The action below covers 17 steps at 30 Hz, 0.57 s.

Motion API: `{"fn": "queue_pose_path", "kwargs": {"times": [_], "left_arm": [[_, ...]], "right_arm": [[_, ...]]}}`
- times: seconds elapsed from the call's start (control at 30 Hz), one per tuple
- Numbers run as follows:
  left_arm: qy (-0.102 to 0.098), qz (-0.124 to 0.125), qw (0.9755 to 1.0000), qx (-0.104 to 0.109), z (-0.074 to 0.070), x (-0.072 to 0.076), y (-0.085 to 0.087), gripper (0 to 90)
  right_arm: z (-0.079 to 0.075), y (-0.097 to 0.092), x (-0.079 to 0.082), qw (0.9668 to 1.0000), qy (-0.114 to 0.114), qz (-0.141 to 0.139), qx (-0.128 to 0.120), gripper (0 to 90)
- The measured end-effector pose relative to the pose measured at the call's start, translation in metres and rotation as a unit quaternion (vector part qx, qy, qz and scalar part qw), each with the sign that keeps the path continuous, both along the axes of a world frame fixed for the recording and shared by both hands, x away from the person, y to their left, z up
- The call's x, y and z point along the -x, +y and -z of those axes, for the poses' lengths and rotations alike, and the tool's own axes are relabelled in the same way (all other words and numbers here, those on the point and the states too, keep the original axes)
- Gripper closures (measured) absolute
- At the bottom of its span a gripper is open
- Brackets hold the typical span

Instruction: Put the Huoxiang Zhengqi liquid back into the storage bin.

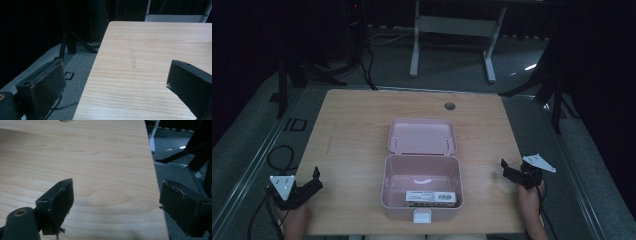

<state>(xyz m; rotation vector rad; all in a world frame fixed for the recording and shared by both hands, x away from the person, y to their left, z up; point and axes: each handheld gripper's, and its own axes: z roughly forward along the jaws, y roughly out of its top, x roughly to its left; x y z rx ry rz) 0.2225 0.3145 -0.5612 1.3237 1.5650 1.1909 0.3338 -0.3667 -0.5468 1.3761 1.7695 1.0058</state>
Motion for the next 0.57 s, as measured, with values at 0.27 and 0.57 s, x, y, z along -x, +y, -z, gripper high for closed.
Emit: {"fn": "queue_pose_path", "kwargs": {"times": [0.27,0.57], "left_arm": [[-0.002,-0.001,1.0000,0.001,-0.0001,0.0005,0.0002,2.1],[-0.002,-0.003,1.0000,0.001,0.0000,0.0005,0.0000,2.1]], "right_arm": [[-0.0004,-0.0006,0.0039,0.9991,-0.016,0.040,0.004,10.7],[0.0005,-0.0005,0.0032,0.9987,-0.011,0.050,0.006,10.7]]}}
